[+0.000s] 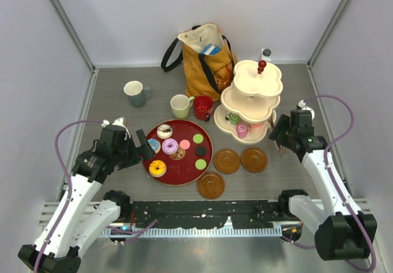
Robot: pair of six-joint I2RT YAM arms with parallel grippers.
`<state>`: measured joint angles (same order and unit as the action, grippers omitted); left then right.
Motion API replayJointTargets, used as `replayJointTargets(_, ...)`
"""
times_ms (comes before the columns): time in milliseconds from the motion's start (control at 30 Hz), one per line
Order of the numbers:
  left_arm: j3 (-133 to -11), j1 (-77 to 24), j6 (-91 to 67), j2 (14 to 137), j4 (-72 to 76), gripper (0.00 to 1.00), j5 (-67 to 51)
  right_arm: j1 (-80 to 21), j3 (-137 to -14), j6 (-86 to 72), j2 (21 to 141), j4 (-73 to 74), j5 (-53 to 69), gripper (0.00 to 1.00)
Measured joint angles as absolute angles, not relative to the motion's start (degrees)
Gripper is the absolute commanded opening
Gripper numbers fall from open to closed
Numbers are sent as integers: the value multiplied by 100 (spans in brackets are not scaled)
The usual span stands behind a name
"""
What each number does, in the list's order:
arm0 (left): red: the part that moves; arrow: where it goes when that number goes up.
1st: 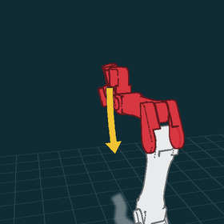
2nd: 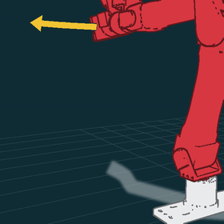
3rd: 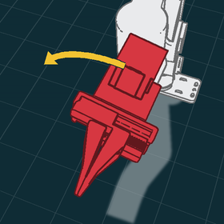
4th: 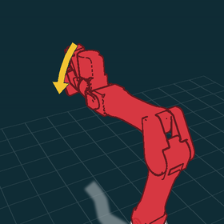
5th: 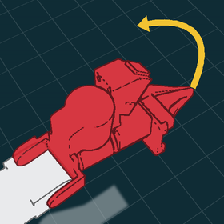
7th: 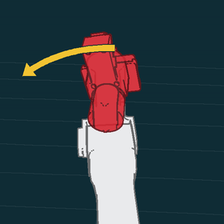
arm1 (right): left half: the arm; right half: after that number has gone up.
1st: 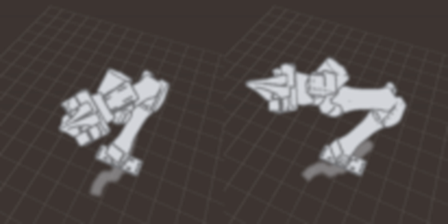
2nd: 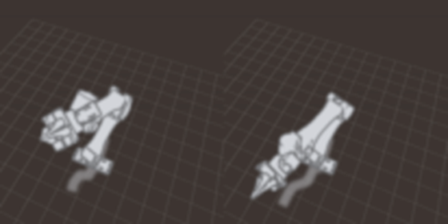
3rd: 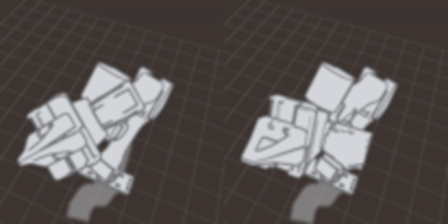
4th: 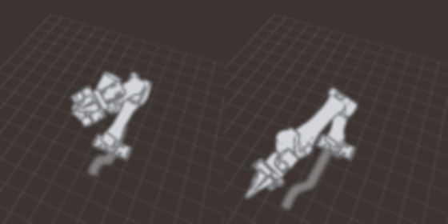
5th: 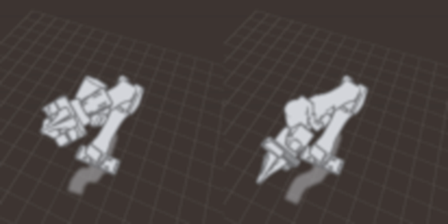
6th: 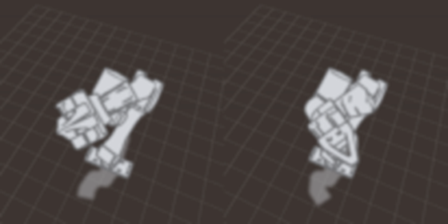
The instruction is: Serve the afternoon tea
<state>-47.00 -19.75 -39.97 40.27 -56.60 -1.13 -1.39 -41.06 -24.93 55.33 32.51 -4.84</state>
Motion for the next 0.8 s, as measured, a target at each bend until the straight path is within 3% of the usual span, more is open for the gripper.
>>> replayJointTargets(300,-4700,-1973,-3997,4023,-5658,100,-115,-141,-3957,-2609,4257,4244,-329,64)
replayJointTargets(533,-4700,-1973,-3999,4023,-5655,100,-117,-552,-3889,-2550,3618,4799,578,63)
replayJointTargets(633,-4700,-1973,-3999,4029,-5649,100,-115,-1579,-3889,-2703,3605,4790,799,63)
replayJointTargets(800,-4700,-1973,-3999,4091,-5645,100,-110,-4528,-4322,-3124,4532,4587,292,63)
